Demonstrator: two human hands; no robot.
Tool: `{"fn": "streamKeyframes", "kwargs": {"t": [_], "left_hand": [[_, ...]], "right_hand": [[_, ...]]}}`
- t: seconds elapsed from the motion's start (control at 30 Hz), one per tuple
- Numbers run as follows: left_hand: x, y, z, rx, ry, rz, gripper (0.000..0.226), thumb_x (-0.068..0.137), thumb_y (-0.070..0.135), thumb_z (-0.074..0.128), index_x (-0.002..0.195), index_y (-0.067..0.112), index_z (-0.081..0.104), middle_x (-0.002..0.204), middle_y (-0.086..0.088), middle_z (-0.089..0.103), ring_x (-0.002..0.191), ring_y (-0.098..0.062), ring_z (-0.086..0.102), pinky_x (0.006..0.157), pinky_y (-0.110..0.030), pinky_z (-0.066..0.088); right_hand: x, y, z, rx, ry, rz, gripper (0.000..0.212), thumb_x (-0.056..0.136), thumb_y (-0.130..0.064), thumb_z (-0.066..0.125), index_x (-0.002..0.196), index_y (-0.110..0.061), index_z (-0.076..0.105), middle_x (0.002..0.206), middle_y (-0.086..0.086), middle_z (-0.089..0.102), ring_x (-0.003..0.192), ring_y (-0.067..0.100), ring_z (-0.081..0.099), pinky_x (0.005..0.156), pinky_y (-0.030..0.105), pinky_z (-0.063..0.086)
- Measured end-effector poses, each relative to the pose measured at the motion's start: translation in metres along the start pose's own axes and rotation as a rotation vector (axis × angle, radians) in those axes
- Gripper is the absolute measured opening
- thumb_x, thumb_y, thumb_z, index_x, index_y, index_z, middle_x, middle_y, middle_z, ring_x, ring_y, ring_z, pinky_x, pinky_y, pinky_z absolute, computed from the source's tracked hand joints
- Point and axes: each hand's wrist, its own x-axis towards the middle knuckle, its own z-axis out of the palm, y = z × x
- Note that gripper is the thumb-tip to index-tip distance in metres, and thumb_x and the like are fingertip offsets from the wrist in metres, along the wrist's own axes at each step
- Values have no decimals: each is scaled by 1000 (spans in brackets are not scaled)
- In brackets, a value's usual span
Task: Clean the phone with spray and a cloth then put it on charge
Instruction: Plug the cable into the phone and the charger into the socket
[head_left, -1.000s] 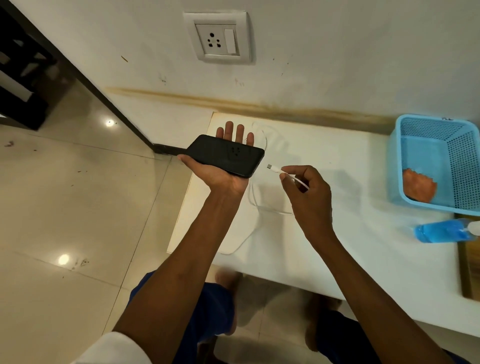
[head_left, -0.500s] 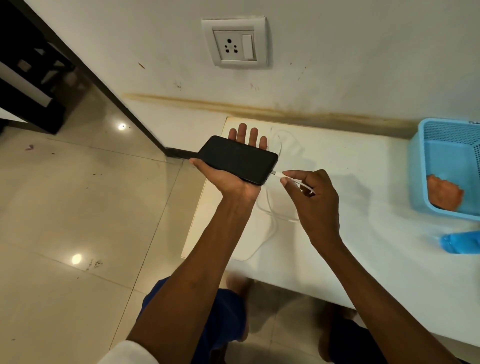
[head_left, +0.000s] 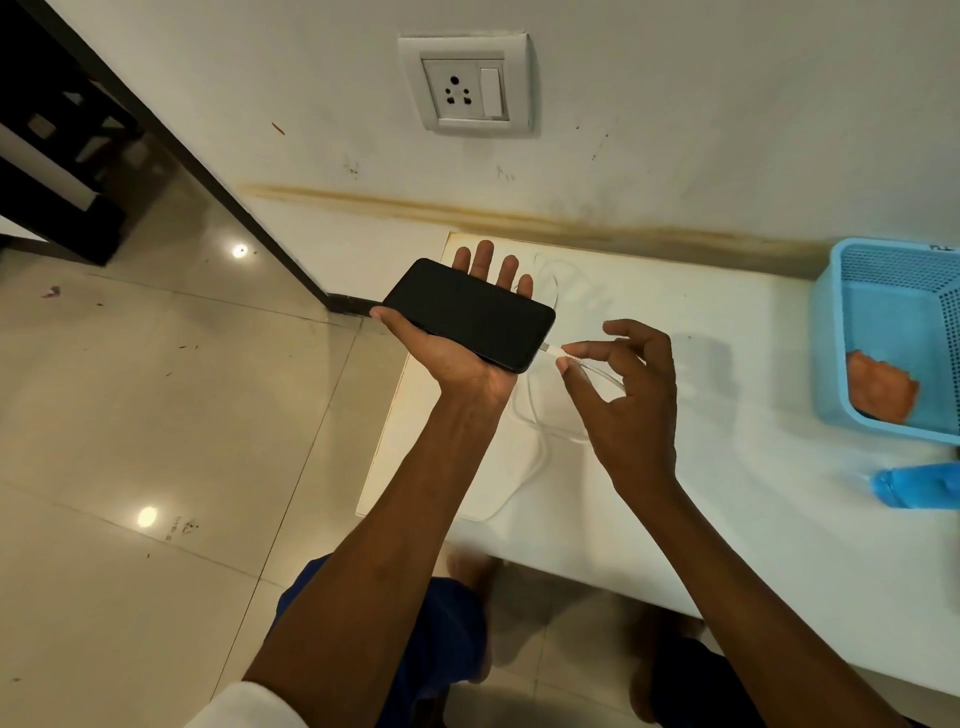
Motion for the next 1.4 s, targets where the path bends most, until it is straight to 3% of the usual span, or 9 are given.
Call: {"fn": "streamKeyframes", "kwargs": {"t": [0.27, 0.4, 0.7, 1.03, 1.2, 1.4], "left_hand": [[-1, -3, 1, 37, -21, -22, 103, 78, 90, 27, 146, 15, 44, 140, -12, 57, 124, -40, 57, 107, -56, 40], [-3, -2, 4, 75, -17, -27, 103, 78, 89, 25, 147, 14, 42, 137, -10, 59, 114, -35, 62, 97, -49, 47], [-7, -2, 8, 108, -46, -78, 95, 80, 87, 25, 137, 14, 48, 131, -10, 59, 95, -28, 59, 85, -40, 44], [-10, -8, 9, 85, -34, -95, 94, 82, 87, 25, 134, 13, 48, 125, -11, 61, 89, -27, 57, 78, -39, 47], [-9, -5, 7, 110, -34, -91, 95, 81, 87, 24, 136, 14, 47, 127, -10, 61, 93, -28, 59, 82, -40, 48], [-6, -1, 5, 110, -59, -119, 99, 81, 88, 25, 147, 16, 41, 139, -9, 56, 117, -32, 57, 104, -50, 40]], "right_hand": [[1, 1, -2, -85, -12, -60, 19, 85, -36, 76, 96, -21, 75, 136, 1, 58, 126, 17, 53, 92, 53, 53], [-1, 0, -2, -130, -7, -134, 16, 84, -30, 76, 92, -16, 74, 138, 5, 57, 130, 24, 53, 93, 56, 51], [-1, 9, -7, -446, -45, -393, 19, 90, -34, 66, 88, -16, 71, 150, 5, 49, 145, 30, 36, 114, 59, 29], [-3, 9, -6, -413, 11, -358, 14, 86, -30, 68, 84, -17, 69, 151, 9, 47, 145, 30, 36, 112, 61, 30], [-1, 11, -7, -404, -22, -354, 18, 86, -34, 69, 88, -17, 71, 149, 9, 49, 144, 31, 37, 111, 61, 32], [5, 13, -13, -445, -42, -351, 29, 88, -48, 64, 98, -22, 71, 152, 7, 46, 145, 31, 36, 112, 62, 30]]}}
